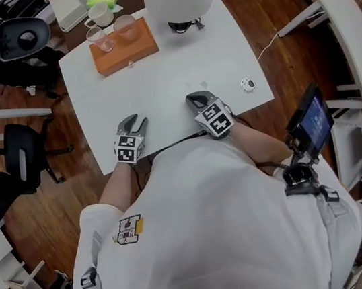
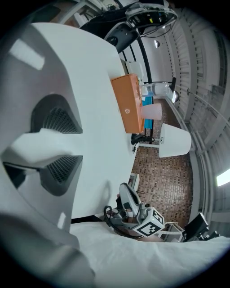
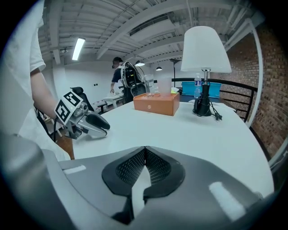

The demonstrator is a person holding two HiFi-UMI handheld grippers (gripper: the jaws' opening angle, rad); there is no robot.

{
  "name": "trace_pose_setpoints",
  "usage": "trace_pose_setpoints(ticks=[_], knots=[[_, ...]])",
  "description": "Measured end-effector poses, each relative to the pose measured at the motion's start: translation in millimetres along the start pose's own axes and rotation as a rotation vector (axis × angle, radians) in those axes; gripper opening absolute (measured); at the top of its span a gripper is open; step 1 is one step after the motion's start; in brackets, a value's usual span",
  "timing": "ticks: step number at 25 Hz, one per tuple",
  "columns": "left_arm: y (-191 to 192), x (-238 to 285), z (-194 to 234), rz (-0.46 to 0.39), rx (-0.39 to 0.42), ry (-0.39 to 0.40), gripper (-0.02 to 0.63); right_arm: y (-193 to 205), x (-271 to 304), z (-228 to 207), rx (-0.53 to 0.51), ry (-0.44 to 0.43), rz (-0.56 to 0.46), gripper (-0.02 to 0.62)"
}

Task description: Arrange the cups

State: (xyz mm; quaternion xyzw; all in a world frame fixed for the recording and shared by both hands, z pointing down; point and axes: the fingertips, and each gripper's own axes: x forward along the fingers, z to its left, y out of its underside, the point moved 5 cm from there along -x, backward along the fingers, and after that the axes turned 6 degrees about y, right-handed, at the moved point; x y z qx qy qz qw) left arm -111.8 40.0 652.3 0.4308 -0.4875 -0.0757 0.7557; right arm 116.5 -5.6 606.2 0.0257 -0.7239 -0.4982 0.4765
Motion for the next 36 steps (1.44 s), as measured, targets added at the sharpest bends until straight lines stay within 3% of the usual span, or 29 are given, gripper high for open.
trace_pose_setpoints(ticks=[9,14,36], knots=[[0,-1,-1,-0.004,0.003,0.011,0.153,-5,4,4,-0.01,-0.031,-0.007,0.0],[0,-3,-4,-0.012,0.002,0.013,0.153,-4,7,6,-0.05,-0.02,-0.002,0.0],[-3,-2,1,-0.029,-0.008,0.007,0.15,-18,15,-1,-0.046,-0.007,-0.002,0.0]])
